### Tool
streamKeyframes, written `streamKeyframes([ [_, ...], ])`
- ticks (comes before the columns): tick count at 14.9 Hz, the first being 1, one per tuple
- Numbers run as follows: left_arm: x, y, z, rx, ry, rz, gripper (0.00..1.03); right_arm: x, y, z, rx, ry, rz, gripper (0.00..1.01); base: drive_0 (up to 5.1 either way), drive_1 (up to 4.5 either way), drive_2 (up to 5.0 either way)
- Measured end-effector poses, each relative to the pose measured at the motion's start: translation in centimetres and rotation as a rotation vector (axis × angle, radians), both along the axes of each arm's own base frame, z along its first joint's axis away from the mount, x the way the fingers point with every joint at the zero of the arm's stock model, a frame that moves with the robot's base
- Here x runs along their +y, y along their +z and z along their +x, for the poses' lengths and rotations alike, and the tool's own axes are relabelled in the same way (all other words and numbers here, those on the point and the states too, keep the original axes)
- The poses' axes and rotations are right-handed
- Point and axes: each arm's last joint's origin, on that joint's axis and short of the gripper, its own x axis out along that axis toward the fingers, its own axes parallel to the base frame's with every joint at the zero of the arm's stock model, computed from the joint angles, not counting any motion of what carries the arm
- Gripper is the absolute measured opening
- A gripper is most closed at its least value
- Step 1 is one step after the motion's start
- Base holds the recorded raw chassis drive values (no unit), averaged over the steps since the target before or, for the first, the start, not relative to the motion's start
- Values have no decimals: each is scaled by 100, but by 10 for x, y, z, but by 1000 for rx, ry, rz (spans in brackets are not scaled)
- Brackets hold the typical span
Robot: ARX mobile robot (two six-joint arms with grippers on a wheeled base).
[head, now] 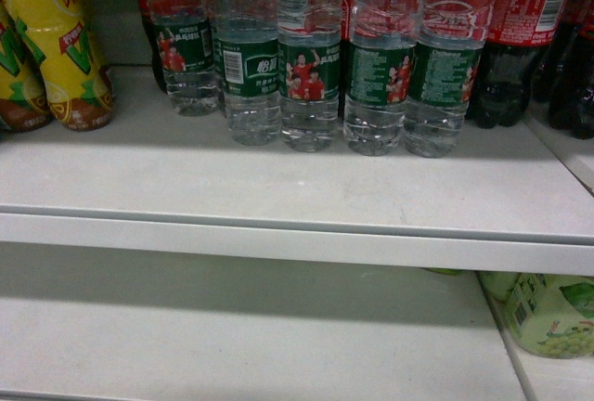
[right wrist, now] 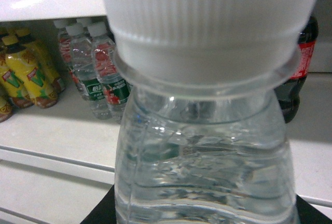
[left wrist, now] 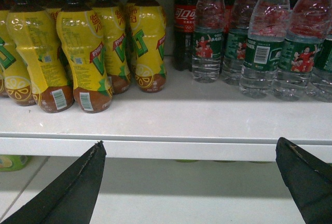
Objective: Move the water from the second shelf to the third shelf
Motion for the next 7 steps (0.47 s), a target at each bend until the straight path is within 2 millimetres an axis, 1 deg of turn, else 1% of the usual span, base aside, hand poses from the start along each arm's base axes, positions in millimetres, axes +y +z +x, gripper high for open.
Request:
streamKeyframes([
  [3, 0, 0, 0, 0, 0, 0, 98, 6, 2, -7, -2, 107, 10, 42, 0, 0, 0],
  [5, 0, 0, 0, 0, 0, 0, 98, 8, 1, -8, 6, 109, 15, 42, 0, 0, 0],
  [7, 0, 0, 0, 0, 0, 0, 98, 14, 0, -10, 21, 150, 15, 42, 0, 0, 0],
])
